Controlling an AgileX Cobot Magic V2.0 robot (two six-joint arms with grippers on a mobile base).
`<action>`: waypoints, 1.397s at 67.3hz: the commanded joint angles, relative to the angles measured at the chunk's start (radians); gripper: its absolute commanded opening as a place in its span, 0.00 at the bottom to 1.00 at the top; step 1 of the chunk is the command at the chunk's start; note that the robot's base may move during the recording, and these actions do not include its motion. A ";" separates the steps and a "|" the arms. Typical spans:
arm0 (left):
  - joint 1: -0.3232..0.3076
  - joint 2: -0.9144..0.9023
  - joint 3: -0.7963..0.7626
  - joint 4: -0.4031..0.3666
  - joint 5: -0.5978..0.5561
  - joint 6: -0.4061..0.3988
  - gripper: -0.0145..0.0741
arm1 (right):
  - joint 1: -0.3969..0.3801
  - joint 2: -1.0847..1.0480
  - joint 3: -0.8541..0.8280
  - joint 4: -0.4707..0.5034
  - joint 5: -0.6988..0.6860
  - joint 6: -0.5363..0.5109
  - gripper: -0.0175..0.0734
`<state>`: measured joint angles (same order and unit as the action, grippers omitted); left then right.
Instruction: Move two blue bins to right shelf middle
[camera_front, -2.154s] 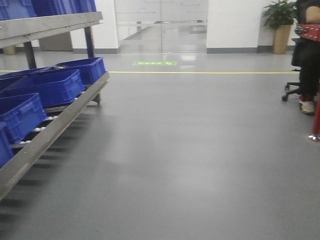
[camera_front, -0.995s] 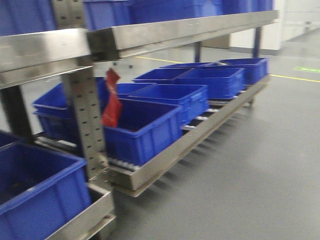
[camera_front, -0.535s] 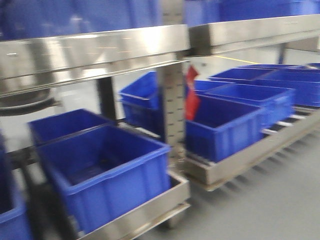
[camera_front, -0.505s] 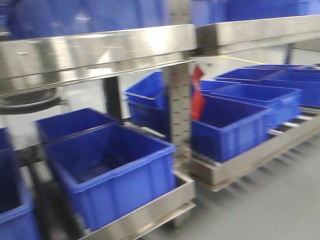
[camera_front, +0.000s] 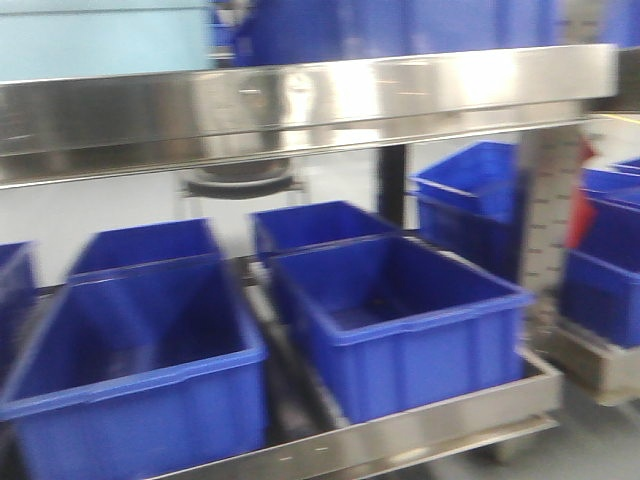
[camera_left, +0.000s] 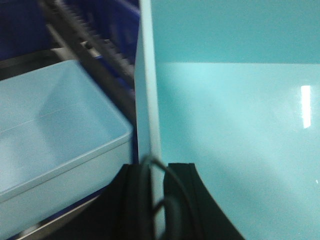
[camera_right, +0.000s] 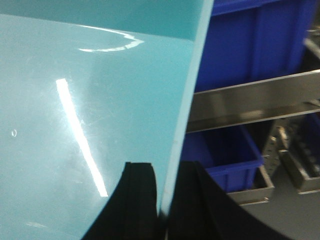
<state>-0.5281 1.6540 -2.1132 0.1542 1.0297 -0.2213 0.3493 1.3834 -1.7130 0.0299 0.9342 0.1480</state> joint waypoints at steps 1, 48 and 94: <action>-0.015 -0.015 -0.015 -0.050 -0.062 0.000 0.04 | 0.003 -0.009 -0.009 0.028 -0.053 -0.020 0.02; -0.015 -0.015 -0.015 -0.050 -0.062 0.000 0.04 | 0.003 -0.009 -0.009 0.028 -0.053 -0.020 0.02; -0.015 -0.015 -0.015 -0.050 -0.062 0.000 0.04 | 0.003 -0.009 -0.009 0.028 -0.053 -0.020 0.02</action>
<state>-0.5281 1.6540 -2.1132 0.1568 1.0297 -0.2213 0.3493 1.3834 -1.7130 0.0338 0.9342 0.1480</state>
